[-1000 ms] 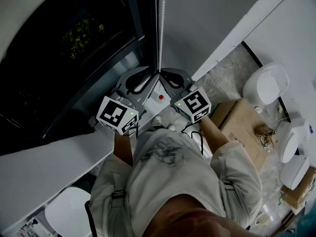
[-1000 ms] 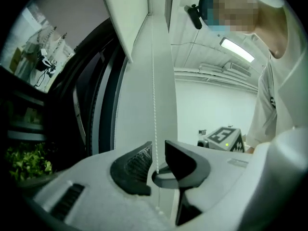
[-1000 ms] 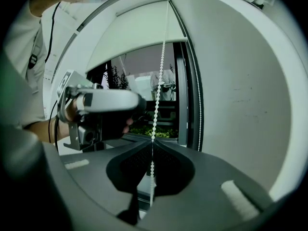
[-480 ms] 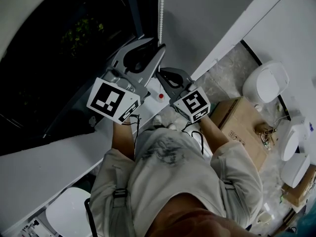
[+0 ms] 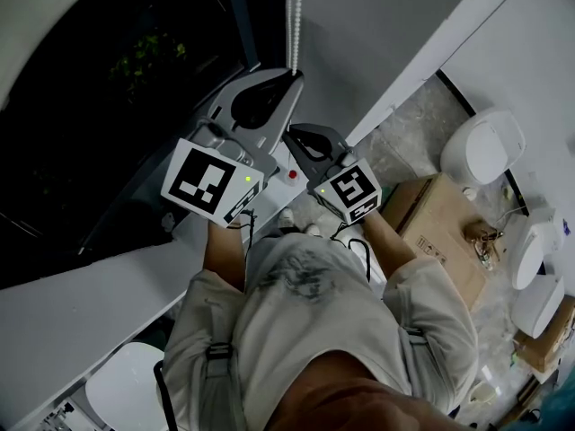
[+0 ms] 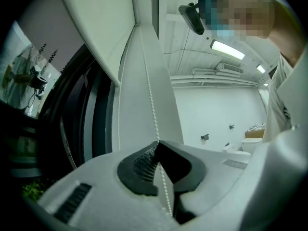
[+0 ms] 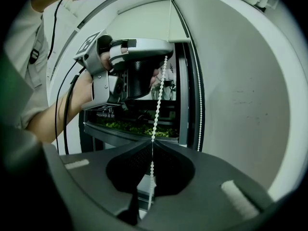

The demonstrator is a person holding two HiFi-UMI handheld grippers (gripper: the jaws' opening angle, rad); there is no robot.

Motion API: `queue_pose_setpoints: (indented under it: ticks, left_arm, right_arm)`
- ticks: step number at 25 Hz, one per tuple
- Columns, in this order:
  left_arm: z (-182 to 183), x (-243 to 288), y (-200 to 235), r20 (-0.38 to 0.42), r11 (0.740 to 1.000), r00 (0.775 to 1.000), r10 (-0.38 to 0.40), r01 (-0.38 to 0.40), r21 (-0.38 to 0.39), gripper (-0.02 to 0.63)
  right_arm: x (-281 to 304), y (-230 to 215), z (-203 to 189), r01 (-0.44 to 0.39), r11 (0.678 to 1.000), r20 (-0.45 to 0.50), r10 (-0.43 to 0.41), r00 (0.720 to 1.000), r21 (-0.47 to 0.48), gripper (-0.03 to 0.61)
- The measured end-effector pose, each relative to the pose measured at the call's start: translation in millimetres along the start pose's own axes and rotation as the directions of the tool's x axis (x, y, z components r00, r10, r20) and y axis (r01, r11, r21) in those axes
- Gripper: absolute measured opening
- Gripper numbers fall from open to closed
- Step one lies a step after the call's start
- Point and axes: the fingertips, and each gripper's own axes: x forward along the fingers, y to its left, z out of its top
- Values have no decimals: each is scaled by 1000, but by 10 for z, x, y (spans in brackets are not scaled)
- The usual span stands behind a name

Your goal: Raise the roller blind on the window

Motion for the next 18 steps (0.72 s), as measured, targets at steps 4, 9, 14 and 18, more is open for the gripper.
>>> queue_pose_setpoints:
  ticks: [4,9,14,18]
  left_arm:
    - [-100,-4,4,-26,1000,1000,-6,6,-20,9]
    - [-307,-32,12,-57,998,998,-4,1,-62,9]
    - [-484,-76,4,-80,996,997,-8,0,-92,9]
    - [-620,-95,3,-104,995,995,-10,-1,-105,9]
  right_arm:
    - [23,2,-93,-2,1000,-28,2,1000,-1,11]
    - [56,-3,-302,-7,1000,-76,7,997,11,11]
    - [84,17,-477,-8,1000,-107,11,994,26,11]
    - [115,27,-608,-10,999,-131,14,991,35,11]
